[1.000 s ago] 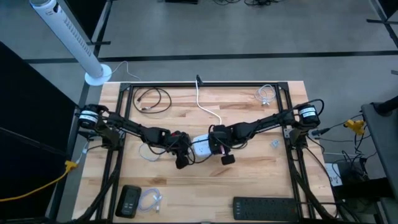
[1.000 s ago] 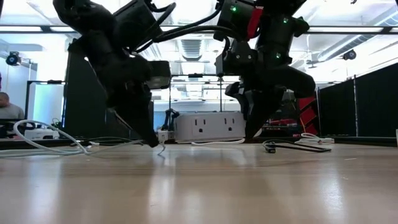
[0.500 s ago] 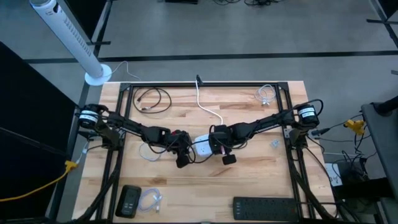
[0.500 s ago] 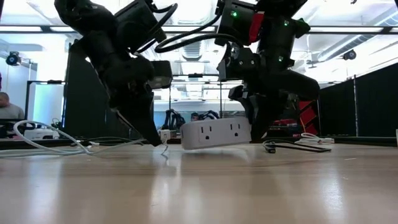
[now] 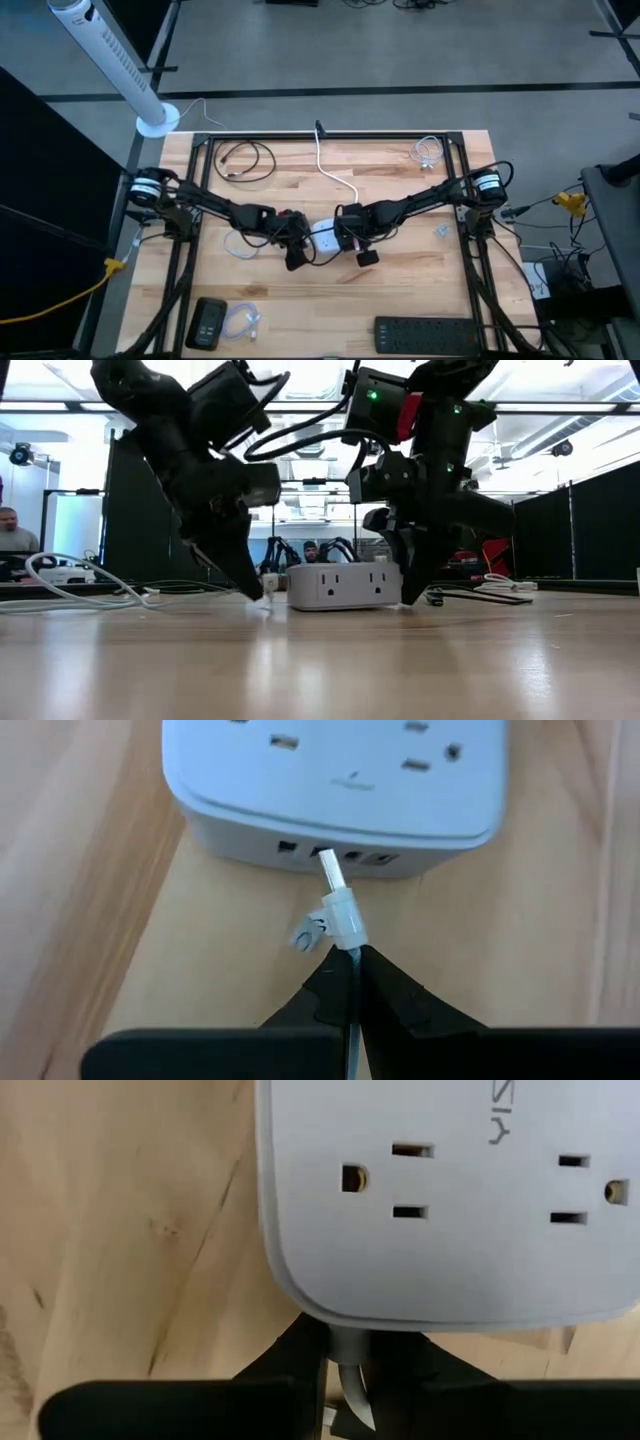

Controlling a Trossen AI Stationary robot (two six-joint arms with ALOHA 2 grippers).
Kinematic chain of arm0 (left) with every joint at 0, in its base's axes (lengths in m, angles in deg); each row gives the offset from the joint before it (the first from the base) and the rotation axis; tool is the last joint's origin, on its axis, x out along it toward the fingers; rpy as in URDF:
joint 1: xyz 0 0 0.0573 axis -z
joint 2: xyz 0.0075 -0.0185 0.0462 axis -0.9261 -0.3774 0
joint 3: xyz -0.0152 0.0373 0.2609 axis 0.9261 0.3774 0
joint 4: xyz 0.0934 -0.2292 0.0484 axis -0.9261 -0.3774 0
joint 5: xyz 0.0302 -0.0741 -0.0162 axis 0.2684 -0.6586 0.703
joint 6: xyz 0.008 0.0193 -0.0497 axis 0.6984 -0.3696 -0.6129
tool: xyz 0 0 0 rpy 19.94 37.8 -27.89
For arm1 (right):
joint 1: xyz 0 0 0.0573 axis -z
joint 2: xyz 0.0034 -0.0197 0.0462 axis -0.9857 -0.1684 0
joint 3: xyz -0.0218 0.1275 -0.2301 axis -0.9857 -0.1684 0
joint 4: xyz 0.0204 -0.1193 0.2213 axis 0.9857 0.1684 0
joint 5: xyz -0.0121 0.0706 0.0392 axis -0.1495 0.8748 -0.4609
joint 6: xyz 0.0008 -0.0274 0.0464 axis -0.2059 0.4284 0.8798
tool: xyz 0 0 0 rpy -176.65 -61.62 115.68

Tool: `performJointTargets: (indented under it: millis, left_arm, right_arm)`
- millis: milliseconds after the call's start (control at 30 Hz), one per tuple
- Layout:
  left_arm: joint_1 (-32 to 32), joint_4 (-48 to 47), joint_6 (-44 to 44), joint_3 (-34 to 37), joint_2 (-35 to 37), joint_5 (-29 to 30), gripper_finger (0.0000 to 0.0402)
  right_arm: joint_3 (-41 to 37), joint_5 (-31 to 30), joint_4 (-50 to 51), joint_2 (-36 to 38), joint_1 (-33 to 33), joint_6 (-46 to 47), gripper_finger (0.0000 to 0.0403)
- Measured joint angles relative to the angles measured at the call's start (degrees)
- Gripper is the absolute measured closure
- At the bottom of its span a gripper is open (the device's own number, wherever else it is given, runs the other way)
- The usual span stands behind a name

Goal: Plug in charger cables
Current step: Insert the left white charger cable into the white outlet

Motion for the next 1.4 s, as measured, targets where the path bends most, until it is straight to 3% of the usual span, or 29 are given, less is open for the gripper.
performJointTargets:
  millis: [1400]
  left_arm:
    - [-1.0, -4.2, 9.1, -3.1, -1.0, -1.2, 0.0402]
  right_arm:
    - [0.0, 0.0, -0.6, -0.2, -0.4, -1.4, 0.0368]
